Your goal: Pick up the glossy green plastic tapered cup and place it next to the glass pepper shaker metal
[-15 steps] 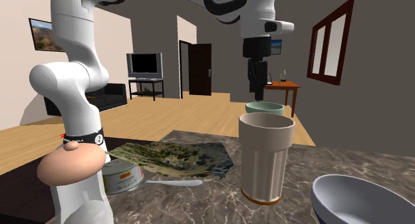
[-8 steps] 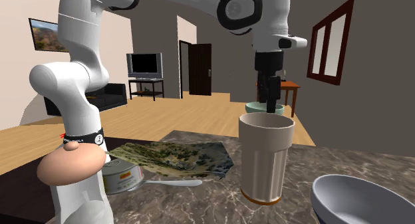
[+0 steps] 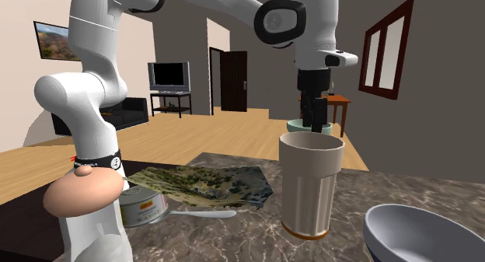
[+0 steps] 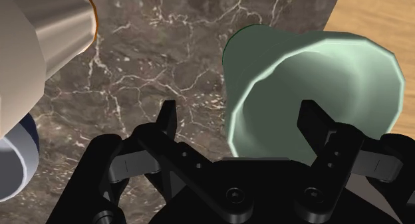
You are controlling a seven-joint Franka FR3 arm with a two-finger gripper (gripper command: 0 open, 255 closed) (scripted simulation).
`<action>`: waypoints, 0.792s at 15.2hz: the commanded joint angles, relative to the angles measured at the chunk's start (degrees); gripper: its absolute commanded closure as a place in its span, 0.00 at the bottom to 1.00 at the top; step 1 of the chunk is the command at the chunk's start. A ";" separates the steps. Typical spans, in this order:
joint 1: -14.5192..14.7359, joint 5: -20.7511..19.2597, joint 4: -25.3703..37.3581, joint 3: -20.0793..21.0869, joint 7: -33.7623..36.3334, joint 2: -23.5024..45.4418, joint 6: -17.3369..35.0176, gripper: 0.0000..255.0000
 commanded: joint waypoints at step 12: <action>0.00 0.00 -0.01 0.00 0.00 0.00 0.02 1.00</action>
